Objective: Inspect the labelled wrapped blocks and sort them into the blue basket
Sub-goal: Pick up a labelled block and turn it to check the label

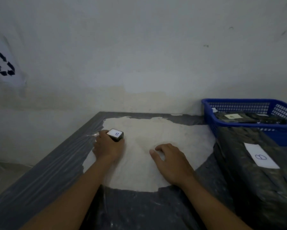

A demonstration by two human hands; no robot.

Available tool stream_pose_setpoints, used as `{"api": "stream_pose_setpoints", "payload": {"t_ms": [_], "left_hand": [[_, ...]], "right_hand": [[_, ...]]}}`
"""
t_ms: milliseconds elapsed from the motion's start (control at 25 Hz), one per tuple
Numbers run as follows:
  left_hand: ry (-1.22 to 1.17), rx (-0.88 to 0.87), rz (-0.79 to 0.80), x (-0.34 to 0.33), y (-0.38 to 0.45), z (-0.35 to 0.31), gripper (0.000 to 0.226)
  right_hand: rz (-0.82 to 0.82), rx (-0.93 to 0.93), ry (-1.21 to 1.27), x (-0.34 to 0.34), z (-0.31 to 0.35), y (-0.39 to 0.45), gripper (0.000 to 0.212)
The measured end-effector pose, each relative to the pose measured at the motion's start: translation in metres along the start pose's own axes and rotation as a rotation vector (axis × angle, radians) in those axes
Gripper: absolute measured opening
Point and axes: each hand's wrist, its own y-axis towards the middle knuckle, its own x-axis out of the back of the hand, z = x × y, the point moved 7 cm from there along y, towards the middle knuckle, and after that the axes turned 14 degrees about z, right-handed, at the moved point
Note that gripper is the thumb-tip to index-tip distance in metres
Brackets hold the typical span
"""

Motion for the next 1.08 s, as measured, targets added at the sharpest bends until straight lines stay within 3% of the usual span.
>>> {"api": "stream_pose_setpoints", "payload": {"t_ms": [80,160,360,480,560,640,800,960,1080], "left_hand": [[-0.299,-0.236,0.092,-0.022,-0.012,-0.034,0.061],[-0.439,-0.398,0.251,-0.052,-0.036,-0.068,0.063],[-0.505,-0.620,0.447,-0.084,-0.086,-0.100,0.063],[-0.367,-0.718,0.681,-0.093,-0.099,-0.104,0.064],[-0.391,-0.703,0.755,-0.096,-0.099,-0.104,0.070],[-0.484,-0.608,0.708,-0.093,-0.092,-0.101,0.073],[-0.671,-0.420,0.685,-0.095,-0.077,-0.091,0.051],[-0.629,-0.438,0.619,-0.096,-0.077,-0.093,0.025],[-0.591,-0.440,0.612,-0.093,-0.080,-0.095,0.018]], "right_hand": [[-0.055,-0.014,0.213,0.008,-0.004,-0.002,0.041],[-0.133,-0.030,0.471,0.018,-0.010,-0.008,0.031],[-0.356,-0.053,0.882,0.037,-0.034,-0.012,0.017],[-0.265,0.021,0.929,0.032,-0.033,-0.003,0.024],[-0.202,0.083,0.809,0.028,-0.027,-0.003,0.029],[-0.208,0.094,0.757,0.026,-0.026,-0.002,0.031],[-0.225,0.025,0.976,0.028,-0.039,0.000,0.036],[-0.149,0.044,1.040,0.026,-0.040,0.003,0.026],[-0.142,0.095,1.034,0.028,-0.036,0.003,0.032]]}}
